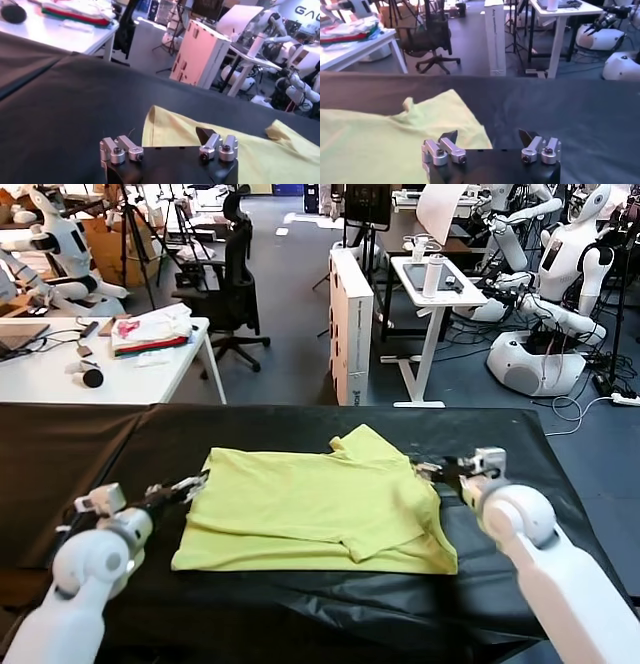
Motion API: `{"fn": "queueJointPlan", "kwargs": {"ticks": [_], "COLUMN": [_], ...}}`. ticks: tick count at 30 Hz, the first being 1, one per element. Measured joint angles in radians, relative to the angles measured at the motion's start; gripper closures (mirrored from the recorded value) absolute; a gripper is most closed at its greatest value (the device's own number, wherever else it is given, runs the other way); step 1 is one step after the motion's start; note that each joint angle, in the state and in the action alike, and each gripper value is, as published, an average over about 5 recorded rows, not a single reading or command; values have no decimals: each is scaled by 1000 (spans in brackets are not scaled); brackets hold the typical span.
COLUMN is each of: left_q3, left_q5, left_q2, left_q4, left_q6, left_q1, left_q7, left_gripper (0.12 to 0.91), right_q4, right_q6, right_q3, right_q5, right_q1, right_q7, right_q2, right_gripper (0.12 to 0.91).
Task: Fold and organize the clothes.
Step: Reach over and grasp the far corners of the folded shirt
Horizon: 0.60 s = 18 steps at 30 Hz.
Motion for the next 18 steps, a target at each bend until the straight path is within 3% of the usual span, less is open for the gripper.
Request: {"fn": "queueJointPlan", "kwargs": {"ticks": [8,18], "left_q3": [109,162], "left_q5": [59,94], "left_q2": [0,-29], "left_q4": [192,313], "left_q6": [-29,-45], "left_q1": [-172,-270], "left_q7": [50,60], "left_gripper": [123,123], "right_q4": [-109,-150], "right_q6": [4,18], "right_q3": [-69,-97], "right_q5": [-21,-55], "right_q1": [85,108], "right_q7": [1,-5], "right_q2": [45,70], "right_gripper": [118,119]}}
